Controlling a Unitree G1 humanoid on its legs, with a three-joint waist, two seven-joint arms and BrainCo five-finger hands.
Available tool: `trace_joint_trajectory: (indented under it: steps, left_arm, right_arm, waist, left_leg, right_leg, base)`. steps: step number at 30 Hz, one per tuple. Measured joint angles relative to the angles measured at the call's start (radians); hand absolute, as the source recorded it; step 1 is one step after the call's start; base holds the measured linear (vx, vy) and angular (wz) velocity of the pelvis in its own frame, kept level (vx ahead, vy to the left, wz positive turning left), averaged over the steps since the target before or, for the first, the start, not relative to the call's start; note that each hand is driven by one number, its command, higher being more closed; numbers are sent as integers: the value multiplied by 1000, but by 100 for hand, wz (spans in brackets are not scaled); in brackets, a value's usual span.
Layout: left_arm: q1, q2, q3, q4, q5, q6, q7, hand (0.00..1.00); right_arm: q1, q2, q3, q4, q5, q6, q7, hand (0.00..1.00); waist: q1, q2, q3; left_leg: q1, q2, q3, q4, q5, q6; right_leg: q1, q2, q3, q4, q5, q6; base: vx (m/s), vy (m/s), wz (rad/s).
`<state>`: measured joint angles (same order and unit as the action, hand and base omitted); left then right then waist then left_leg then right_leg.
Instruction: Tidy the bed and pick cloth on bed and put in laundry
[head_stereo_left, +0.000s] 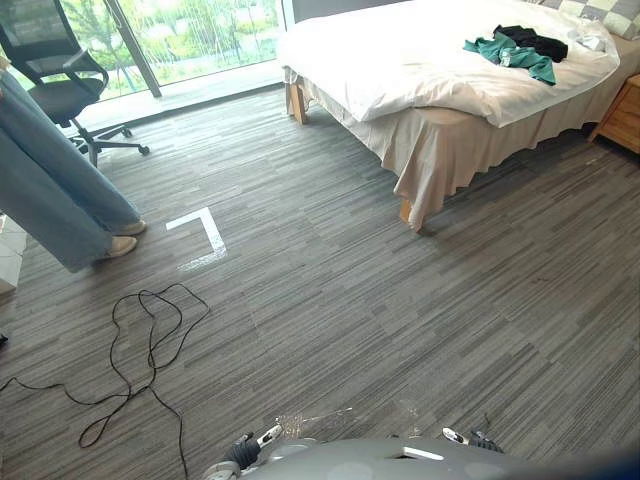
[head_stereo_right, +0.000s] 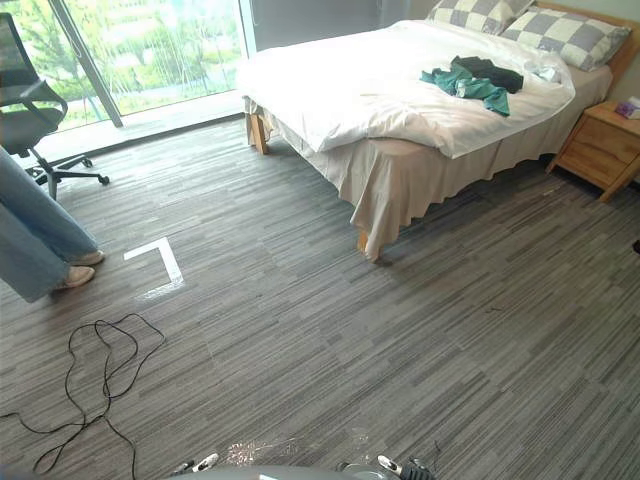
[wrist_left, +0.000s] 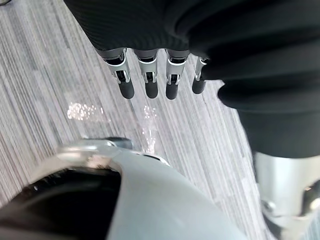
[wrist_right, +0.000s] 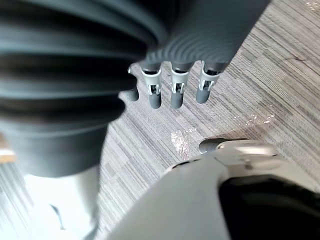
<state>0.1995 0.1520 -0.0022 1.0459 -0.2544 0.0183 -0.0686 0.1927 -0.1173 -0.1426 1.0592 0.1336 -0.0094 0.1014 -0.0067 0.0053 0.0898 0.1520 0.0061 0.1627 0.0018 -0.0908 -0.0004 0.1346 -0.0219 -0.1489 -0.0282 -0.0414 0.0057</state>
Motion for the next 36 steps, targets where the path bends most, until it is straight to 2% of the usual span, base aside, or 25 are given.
trace_joint_trajectory:
  steps: [3,4,6,9,17,30,32,33,34,36]
  left_arm:
    - [-4,2,4,0,7,-2,-8,0]
    - [-8,3,4,0,13,-2,-14,0]
    - [-16,6,4,0,38,2,-20,0]
    - [-25,8,4,0,38,25,-17,0]
    - [-26,7,3,0,37,32,11,0]
    - [-33,11,-2,0,39,31,10,0]
    - [-40,14,-13,0,39,32,9,0]
    - [-54,16,-19,0,41,33,9,0]
    - [-57,18,-21,0,42,35,9,0]
    - [-74,35,-36,0,44,36,10,0]
  right_arm:
    - [-5,4,-4,0,1,0,2,0]
    - [-13,5,-4,0,1,0,2,0]
    - [-24,8,-7,0,1,0,3,0]
    - [-33,13,-17,0,1,0,3,0]
    - [-38,16,-23,-1,0,-2,2,0]
    - [-28,24,-22,-1,26,-21,-27,0]
    - [-29,24,-23,-2,42,-24,-38,0]
    - [-37,26,-24,-6,54,-32,-52,0]
    - [-40,28,-25,-12,64,-34,-60,0]
    - [-41,39,-39,-37,104,-42,-86,0]
  waist:
    - [0,-2,2]
    - [0,-12,8]
    - [0,-8,21]
    - [-1,-9,26]
    - [-2,-13,36]
    - [-4,-23,45]
    - [-4,-28,60]
    - [-4,-18,71]
    - [-6,-20,79]
    - [-6,-41,113]
  left_leg:
    - [23,0,16,-21,-2,-17]
    - [25,0,20,-28,-2,-17]
    - [42,-1,22,-39,2,-27]
    - [56,-1,26,-55,3,-29]
    - [76,-1,46,-71,4,-30]
    - [77,-1,55,-82,4,-30]
    - [75,-1,65,-84,3,-29]
    - [74,1,78,-83,3,-29]
    - [74,1,82,-80,3,-29]
    - [59,2,111,-33,-24,-34]
  right_leg:
    - [30,2,-4,-29,6,10]
    - [31,2,-4,-34,8,15]
    - [41,2,-8,-36,8,25]
    - [47,3,-8,-39,3,33]
    - [52,5,-5,-43,2,35]
    - [44,6,-3,-41,0,31]
    - [25,5,1,-12,-12,15]
    - [3,2,9,38,-35,14]
    - [-13,0,10,70,-50,12]
    - [-95,-24,2,235,-122,28]
  base:
    - [67,8,-7]
    - [57,2,-7]
    - [24,-2,-2]
    - [-1,-4,-1]
    - [-26,-21,-6]
    - [-14,-17,-1]
    - [-38,-27,-15]
    - [-6,-15,-19]
    - [0,-17,-22]
    - [-21,-22,-26]
